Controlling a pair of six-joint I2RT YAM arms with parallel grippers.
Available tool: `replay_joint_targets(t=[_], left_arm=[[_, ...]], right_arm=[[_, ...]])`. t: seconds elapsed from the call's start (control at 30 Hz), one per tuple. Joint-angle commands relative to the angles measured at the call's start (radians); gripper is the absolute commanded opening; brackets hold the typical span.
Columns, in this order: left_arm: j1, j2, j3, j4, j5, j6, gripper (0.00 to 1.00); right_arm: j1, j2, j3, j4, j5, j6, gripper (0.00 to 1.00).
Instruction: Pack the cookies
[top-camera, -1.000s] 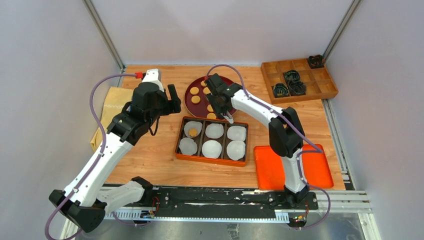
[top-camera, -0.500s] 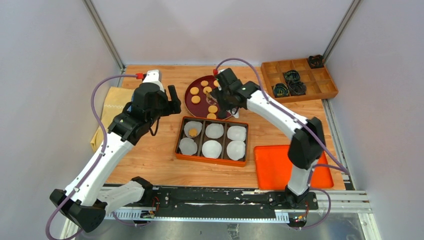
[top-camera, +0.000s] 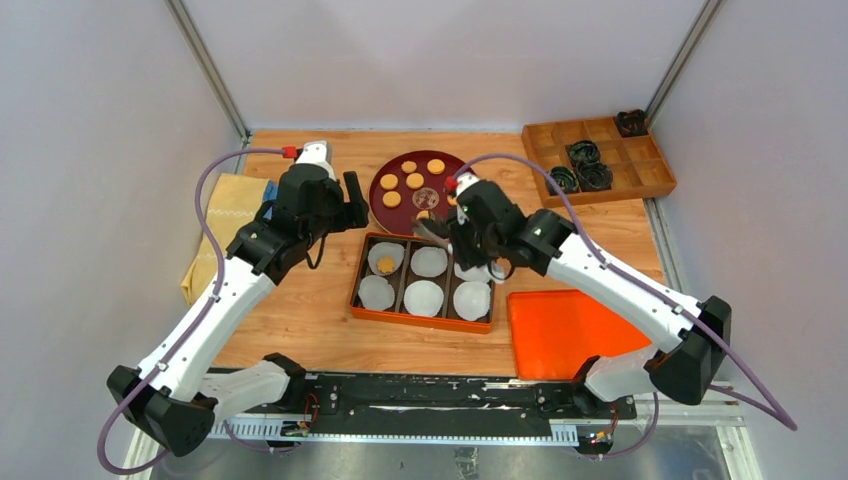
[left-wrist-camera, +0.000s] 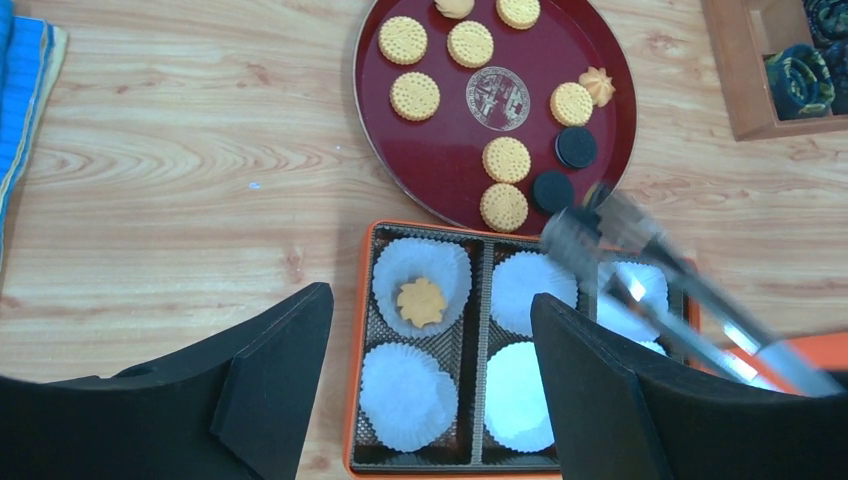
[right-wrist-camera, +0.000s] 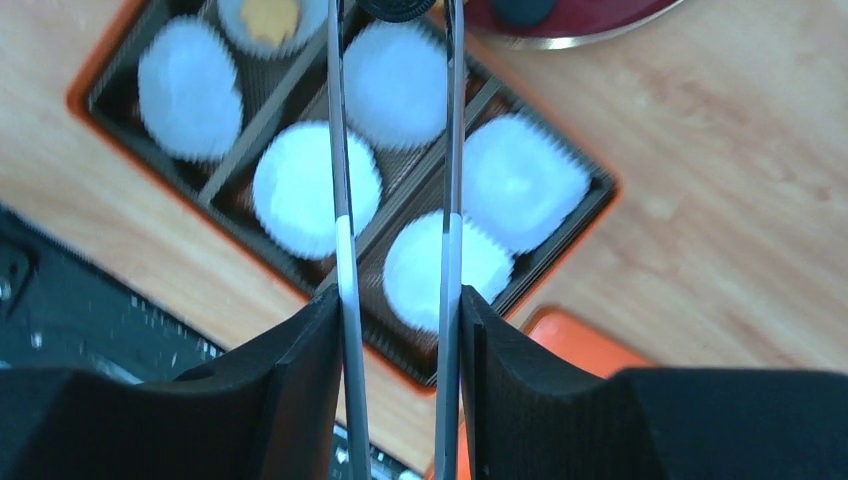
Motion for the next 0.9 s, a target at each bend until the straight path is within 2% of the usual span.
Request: replay_joint_targets(t=[0.0, 0.13, 0.37, 0.63, 0.87], left_arm=[[0.01, 0.011, -0.017, 0.031, 0.022, -0.013, 0.78], [0.01, 0.015, -0.02, 0.034, 0.032, -0.018, 0.78], [0.01, 0.009, -0.022, 0.034, 0.033, -0.014, 0.78], [0.01, 0.022, -0.023, 0.037, 0.046, -0.011, 0.79], [0.01, -0.027, -0.063, 0.111, 0.12, 0.013, 0.82]], right_arm=[[0.104, -0.034, -0.073, -0.063, 0.007, 0.073, 0.0], [0.156, -0.037, -0.115, -0.075, 0.019, 0.12, 0.0], [0.163, -0.032, -0.134, -0.089, 0.089, 0.124, 0.02], [0.163, 0.046, -0.093, -0.092, 0.122, 0.116, 0.19], [0.163, 0.067, -0.068, -0.101, 0.173, 0.122, 0.41]])
